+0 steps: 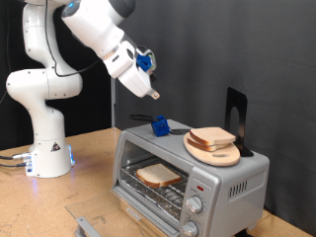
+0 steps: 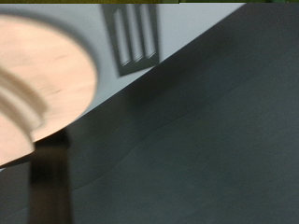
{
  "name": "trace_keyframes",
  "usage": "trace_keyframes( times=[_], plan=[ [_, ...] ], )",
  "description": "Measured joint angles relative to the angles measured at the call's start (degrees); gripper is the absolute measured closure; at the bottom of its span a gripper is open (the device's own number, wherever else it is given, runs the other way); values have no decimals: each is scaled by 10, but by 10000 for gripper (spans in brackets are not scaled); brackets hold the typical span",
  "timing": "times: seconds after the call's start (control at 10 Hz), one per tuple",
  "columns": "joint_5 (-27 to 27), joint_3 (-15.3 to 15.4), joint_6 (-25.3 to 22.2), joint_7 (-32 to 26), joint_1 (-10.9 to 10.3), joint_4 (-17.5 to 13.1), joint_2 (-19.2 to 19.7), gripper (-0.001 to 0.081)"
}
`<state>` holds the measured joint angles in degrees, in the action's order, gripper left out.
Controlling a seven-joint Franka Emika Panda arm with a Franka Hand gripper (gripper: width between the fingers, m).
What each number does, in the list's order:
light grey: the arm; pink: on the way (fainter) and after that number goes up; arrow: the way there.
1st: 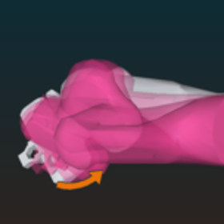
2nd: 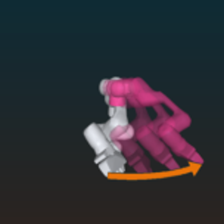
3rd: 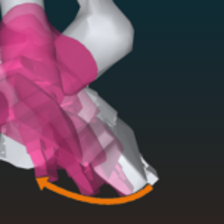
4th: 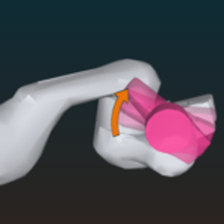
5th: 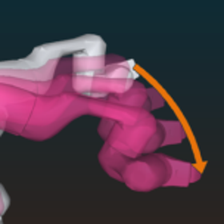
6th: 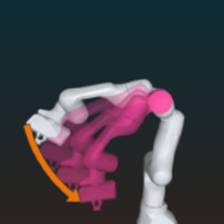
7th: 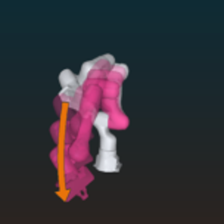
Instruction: Make a piece of toast with the oven
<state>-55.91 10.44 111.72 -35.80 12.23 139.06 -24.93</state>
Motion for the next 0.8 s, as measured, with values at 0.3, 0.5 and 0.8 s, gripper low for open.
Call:
trace_keyframes(
  times=[0.3, 0.5, 0.8],
  plan=[
    [118, -40, -110, -38, 29, -63, 60, 124],
    [126, -44, -132, -47, 33, -91, 91, 124],
    [-10, -61, -123, 2, 38, -64, 67, 124]
  ],
)
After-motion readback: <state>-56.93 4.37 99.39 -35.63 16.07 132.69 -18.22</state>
